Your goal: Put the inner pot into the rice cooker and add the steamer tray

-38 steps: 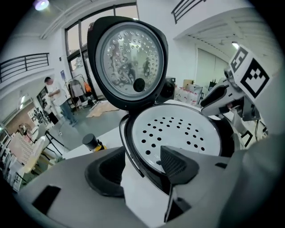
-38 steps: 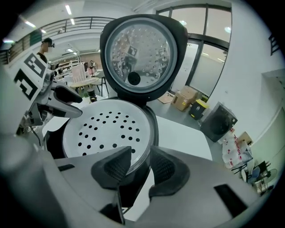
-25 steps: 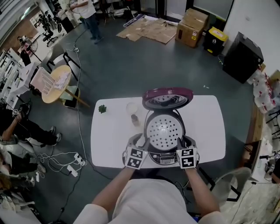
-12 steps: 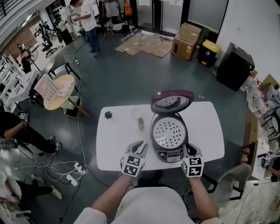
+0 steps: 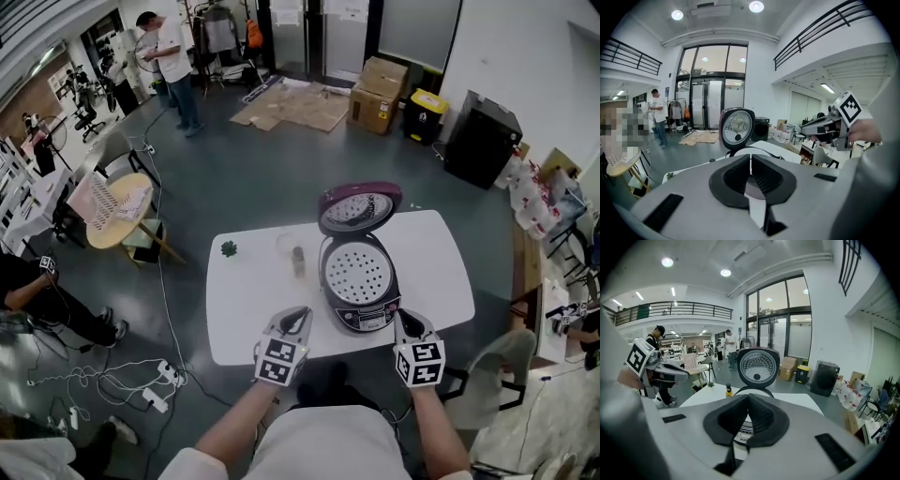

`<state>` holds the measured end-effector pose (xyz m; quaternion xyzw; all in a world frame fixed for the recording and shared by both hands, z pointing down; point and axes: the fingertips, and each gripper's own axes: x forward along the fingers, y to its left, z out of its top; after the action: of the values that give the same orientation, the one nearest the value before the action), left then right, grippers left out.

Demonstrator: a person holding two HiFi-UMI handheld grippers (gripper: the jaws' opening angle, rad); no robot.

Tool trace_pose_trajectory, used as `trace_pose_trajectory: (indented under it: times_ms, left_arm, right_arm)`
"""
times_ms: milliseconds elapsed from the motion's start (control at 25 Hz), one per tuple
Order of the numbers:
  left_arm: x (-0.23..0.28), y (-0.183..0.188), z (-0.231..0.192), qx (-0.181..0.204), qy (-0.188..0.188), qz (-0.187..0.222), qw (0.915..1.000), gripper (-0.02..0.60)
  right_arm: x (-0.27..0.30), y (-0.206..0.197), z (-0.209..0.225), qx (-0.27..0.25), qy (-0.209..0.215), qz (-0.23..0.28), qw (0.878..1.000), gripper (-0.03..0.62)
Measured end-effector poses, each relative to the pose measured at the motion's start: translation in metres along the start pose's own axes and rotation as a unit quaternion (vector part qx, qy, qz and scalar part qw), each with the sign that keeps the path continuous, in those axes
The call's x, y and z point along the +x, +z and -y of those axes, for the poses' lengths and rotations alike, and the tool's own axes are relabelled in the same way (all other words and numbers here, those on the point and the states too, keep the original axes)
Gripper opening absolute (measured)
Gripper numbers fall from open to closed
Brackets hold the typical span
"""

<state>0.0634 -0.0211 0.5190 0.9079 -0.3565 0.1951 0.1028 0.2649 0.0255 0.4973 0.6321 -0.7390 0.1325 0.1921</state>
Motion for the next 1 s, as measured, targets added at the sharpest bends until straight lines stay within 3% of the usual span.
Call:
trace_pose_trajectory:
  times_ms: [320,560,1000]
  left_arm:
    - [-0.025,0.004,0.012,-0.014,0.003,0.021,0.9997,0.014]
    - [-0.034,0.017,0.037,-0.016,-0.02,0.048,0.9985,0.014]
    - [-0.033,0.025,0.055,-0.043,-0.001,0.053,0.9977,0.014]
  right_arm:
    - [-0.038,0.0,-0.004,0.009,0.01,0.026,1.0,0.011]
    - [-0.055,0.007,0.012,0.01,0.036,0.049,0.998,0.011]
    - [-0.068,0.021,0.038,0.005,0.066,0.072,0.995,0.011]
